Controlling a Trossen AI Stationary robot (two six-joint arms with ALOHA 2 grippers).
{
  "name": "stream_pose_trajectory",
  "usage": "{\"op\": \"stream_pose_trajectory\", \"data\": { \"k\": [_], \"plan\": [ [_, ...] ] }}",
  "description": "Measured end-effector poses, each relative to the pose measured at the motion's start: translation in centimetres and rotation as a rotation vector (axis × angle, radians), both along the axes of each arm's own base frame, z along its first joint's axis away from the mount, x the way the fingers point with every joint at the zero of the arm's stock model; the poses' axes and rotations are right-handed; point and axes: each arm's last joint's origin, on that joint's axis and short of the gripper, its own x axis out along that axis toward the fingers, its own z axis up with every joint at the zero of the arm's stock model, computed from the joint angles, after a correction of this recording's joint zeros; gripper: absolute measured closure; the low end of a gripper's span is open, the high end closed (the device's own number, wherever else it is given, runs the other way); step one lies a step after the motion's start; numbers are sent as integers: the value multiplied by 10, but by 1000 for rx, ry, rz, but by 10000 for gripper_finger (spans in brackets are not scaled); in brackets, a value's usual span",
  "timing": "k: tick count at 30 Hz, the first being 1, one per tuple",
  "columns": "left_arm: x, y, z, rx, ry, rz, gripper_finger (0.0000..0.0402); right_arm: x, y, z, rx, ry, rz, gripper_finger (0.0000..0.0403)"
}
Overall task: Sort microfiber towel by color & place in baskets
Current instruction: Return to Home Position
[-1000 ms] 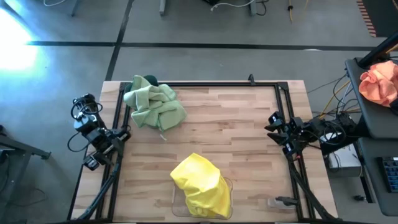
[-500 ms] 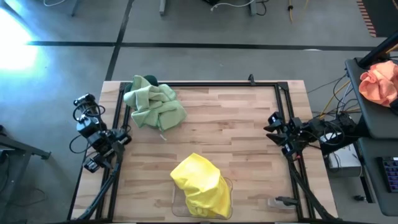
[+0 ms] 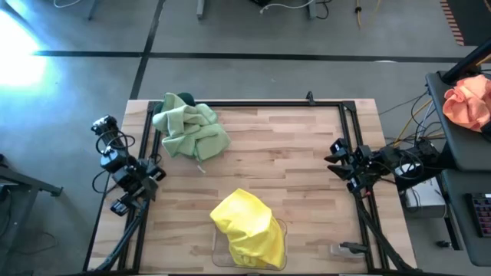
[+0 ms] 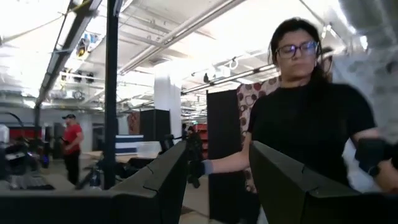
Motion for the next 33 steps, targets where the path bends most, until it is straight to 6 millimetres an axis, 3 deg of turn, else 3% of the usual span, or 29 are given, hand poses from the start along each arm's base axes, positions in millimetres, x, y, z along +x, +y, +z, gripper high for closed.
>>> {"op": "stream_pose_trajectory", "data": {
  "k": [12,22,33],
  "plan": [
    [8,6,-1,36,-12,161,244,0,0,0,-1,4,-1,266],
    [22,29,-5,-56,150,749,244,0,0,-1,7,13,3,266],
    [37,52,-15,-181,269,986,244,1,0,-3,16,30,6,266]
  ]
}}
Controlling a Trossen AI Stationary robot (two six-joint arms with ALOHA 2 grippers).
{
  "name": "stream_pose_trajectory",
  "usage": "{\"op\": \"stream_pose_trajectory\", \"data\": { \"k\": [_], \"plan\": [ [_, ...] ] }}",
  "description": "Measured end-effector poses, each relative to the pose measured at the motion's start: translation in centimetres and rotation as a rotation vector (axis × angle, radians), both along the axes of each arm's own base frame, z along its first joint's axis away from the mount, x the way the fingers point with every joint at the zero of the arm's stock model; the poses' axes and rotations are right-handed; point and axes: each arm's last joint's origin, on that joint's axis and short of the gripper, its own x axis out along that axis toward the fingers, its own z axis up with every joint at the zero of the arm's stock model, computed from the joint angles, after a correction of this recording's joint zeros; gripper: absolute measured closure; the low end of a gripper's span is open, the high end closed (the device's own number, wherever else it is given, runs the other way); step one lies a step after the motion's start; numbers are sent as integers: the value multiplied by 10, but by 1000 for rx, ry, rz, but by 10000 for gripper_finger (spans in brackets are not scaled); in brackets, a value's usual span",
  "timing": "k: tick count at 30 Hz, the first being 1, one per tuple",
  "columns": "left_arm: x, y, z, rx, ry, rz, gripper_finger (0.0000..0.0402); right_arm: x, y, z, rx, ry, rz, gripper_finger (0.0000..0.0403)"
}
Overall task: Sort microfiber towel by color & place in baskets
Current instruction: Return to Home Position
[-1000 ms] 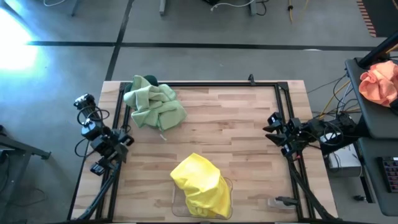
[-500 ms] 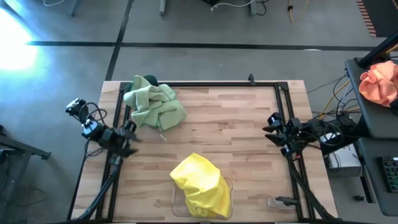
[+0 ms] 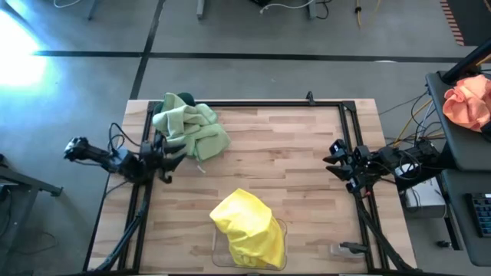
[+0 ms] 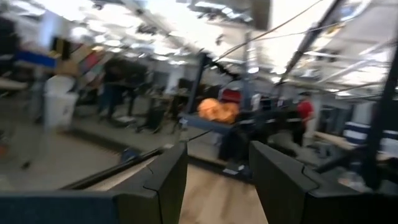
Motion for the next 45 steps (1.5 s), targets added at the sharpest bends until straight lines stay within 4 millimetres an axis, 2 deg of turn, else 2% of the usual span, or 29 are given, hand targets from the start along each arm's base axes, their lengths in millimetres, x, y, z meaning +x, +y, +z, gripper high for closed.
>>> {"op": "stream_pose_trajectory", "data": {
  "k": [7,35,39,45],
  "plan": [
    [8,13,-8,-46,66,133,244,0,0,0,1,0,0,266],
    [-1,54,6,9,-36,453,244,0,0,0,2,-1,-1,266],
    [-1,54,10,15,-46,448,244,0,0,0,1,2,-1,266],
    [1,51,15,63,-38,339,244,1,0,-2,6,20,4,266]
  ]
}}
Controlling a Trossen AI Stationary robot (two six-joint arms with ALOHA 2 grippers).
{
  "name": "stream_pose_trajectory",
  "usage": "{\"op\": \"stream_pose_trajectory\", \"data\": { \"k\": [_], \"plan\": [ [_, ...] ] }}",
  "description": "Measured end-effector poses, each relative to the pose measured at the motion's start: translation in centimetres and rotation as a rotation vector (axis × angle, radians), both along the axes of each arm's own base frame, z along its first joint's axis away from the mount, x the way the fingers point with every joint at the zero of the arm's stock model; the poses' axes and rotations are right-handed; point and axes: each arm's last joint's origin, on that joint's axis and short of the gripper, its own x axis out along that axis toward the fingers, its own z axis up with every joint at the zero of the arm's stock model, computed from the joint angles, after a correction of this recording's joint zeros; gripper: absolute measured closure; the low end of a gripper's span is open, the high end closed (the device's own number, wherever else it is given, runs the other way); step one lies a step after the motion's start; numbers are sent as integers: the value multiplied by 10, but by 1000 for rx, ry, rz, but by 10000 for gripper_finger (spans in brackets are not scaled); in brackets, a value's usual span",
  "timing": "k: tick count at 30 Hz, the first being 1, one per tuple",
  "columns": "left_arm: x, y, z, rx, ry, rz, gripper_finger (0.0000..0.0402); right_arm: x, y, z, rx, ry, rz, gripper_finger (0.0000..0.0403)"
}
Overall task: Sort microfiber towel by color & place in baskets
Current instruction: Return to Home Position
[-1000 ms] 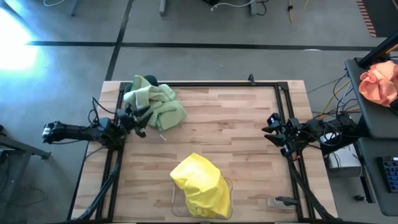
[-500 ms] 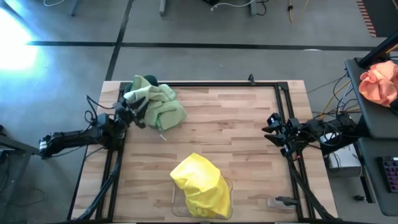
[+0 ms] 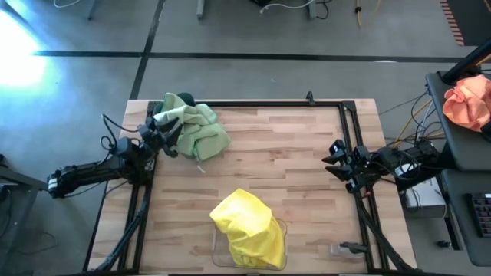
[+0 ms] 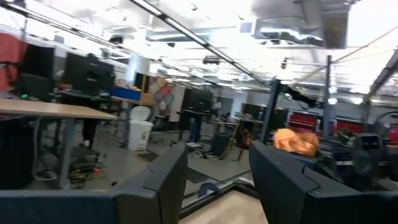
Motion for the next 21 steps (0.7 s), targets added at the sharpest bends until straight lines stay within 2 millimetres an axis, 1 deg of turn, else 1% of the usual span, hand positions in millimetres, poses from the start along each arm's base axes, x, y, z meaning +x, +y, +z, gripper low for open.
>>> {"op": "stream_pose_trajectory", "data": {
  "k": [5,9,12,16,18,21],
  "plan": [
    [-2,-2,19,11,61,-44,244,2,1,-5,50,60,24,266],
    [-6,-3,36,-5,192,-41,244,3,1,-8,63,91,29,266],
    [-12,-5,44,-51,298,-47,244,3,1,-9,50,97,24,266],
    [-19,-7,45,-160,420,-60,244,4,1,-12,24,135,17,266],
    [-20,-7,44,-188,411,-63,244,4,1,-15,24,162,16,266],
    [-19,-7,43,-176,373,-68,244,5,1,-17,41,186,-2,266]
  ]
}}
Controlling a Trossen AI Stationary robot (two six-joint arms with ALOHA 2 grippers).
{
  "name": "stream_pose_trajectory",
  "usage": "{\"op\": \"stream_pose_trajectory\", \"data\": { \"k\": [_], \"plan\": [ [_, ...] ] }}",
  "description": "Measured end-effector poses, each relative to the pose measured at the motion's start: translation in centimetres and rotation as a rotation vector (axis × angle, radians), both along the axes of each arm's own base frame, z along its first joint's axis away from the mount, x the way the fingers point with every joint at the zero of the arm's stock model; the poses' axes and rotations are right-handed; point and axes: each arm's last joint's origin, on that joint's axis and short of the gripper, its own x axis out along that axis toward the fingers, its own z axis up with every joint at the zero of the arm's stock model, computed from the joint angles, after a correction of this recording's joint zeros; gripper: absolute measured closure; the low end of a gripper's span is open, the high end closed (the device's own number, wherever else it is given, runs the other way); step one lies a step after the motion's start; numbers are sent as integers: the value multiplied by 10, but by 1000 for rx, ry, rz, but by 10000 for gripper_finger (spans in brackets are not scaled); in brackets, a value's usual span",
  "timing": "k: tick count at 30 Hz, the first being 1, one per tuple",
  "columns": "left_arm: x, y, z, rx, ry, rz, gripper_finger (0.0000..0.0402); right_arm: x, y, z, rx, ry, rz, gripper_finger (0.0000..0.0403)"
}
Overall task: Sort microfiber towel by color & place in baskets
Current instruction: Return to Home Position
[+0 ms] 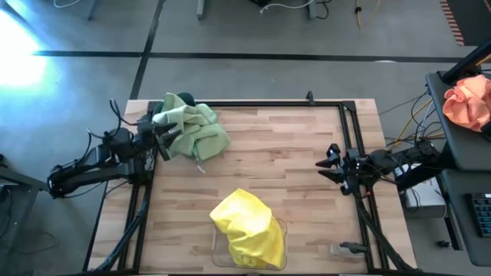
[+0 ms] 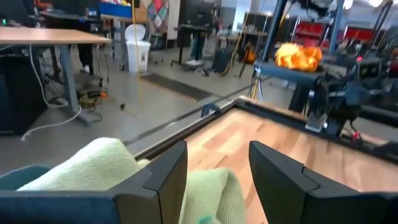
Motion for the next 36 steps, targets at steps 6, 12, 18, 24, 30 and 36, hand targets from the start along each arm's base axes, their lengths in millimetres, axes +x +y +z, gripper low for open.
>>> {"op": "stream_pose_trajectory", "data": {
  "k": [6,12,18,24,30,36],
  "plan": [
    [6,0,-6,30,-142,-70,244,0,0,0,-6,1,-13,266],
    [13,-3,-14,7,-261,-222,244,0,0,0,-6,2,-13,266],
    [15,-5,-17,-48,-281,-294,244,0,0,0,-6,2,-13,266],
    [16,-8,-16,-61,-289,-391,244,0,-1,-1,-7,9,-36,266],
    [18,-12,-16,-19,-385,-498,244,0,-1,-1,-5,12,-54,266],
    [22,-16,-34,-72,-433,-640,244,0,-1,-1,-4,16,-55,266]
  ]
}}
